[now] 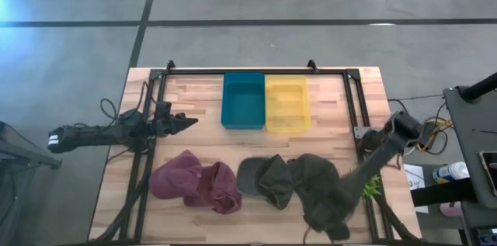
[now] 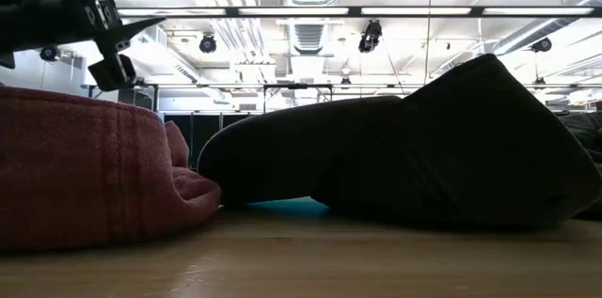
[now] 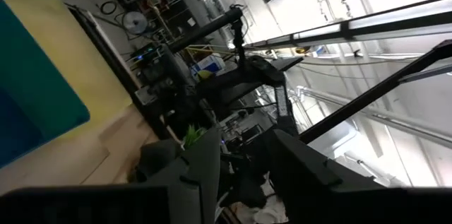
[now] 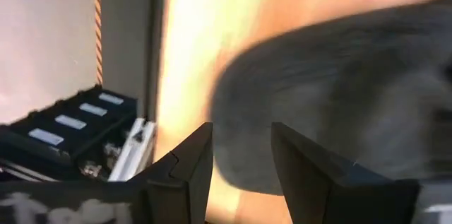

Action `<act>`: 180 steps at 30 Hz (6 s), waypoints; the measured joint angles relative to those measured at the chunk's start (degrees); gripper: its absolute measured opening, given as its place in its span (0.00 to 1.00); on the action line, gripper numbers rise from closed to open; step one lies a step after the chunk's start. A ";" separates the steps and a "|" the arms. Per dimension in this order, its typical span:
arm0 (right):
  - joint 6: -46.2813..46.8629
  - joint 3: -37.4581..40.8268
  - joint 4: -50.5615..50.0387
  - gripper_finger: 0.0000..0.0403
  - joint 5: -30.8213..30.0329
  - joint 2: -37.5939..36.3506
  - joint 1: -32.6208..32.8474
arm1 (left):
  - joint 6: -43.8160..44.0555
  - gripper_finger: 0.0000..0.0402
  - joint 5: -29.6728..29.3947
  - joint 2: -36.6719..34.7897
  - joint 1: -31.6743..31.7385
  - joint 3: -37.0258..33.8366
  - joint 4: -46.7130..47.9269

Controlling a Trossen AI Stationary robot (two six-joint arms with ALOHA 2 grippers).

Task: Pick & Place hat
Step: Put the right gray cap into the yellow bin

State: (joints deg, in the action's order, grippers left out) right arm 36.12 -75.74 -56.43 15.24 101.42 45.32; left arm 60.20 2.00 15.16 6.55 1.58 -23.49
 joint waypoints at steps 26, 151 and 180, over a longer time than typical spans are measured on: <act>10.26 -11.39 -19.18 0.34 -22.28 18.29 17.82 | 2.54 0.30 -0.47 -0.02 0.00 0.00 0.49; 58.00 -2.70 -25.52 0.03 -66.19 -25.95 -0.22 | 9.30 0.30 -10.08 0.42 0.04 -0.02 6.04; 40.67 0.56 13.80 0.04 -76.77 -39.60 -8.96 | -7.99 0.30 -8.37 32.58 -0.79 20.35 5.32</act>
State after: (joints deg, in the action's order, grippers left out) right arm 76.79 -75.18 -42.63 -61.53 61.82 36.36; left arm 52.21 -6.37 47.74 5.76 21.94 -18.17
